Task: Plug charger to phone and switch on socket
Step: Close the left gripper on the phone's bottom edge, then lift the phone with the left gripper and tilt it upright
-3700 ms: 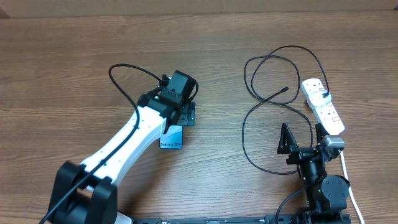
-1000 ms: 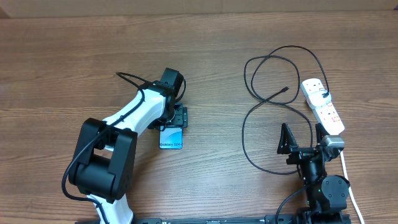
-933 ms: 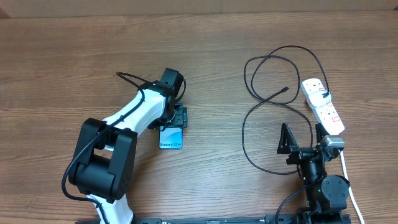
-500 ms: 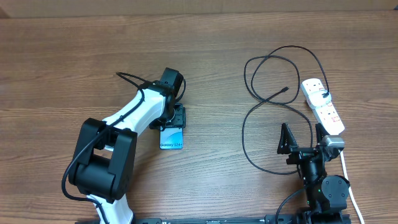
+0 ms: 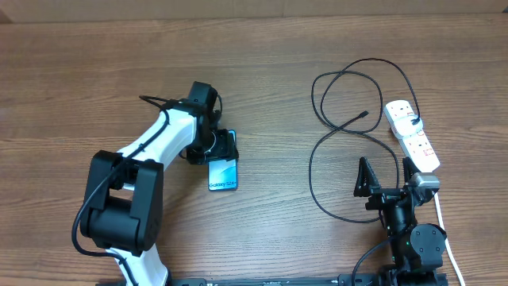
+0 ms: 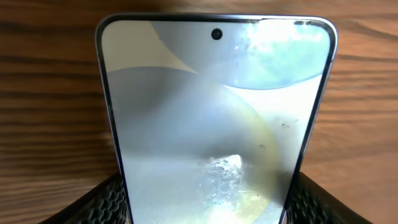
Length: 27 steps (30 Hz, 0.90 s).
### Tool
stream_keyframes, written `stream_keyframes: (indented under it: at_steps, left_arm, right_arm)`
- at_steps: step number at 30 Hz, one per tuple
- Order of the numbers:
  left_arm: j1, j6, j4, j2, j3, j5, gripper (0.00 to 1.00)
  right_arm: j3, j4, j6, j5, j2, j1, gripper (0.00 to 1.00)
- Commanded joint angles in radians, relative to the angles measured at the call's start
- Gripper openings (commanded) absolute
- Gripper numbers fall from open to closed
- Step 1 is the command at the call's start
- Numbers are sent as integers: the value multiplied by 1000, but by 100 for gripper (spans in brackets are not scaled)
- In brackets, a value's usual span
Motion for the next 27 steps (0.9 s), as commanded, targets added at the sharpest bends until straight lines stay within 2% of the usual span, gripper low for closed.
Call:
stream_keyframes:
  at_steps: [1, 9, 18, 27]
  left_arm:
    - [14, 84, -2, 51, -29, 220, 53]
    - [40, 172, 4, 51, -29, 459, 53]
    - [50, 176, 13, 51, -29, 691, 53]
    - [50, 168, 85, 51, -29, 1063, 48]
  right_arm:
    - [-11, 3, -5, 0, -11, -2, 100]
    - [-11, 3, -5, 0, -11, -2, 100]
    - [-11, 3, -5, 0, -11, -2, 100]
    - [-11, 3, -5, 0, -11, -2, 100]
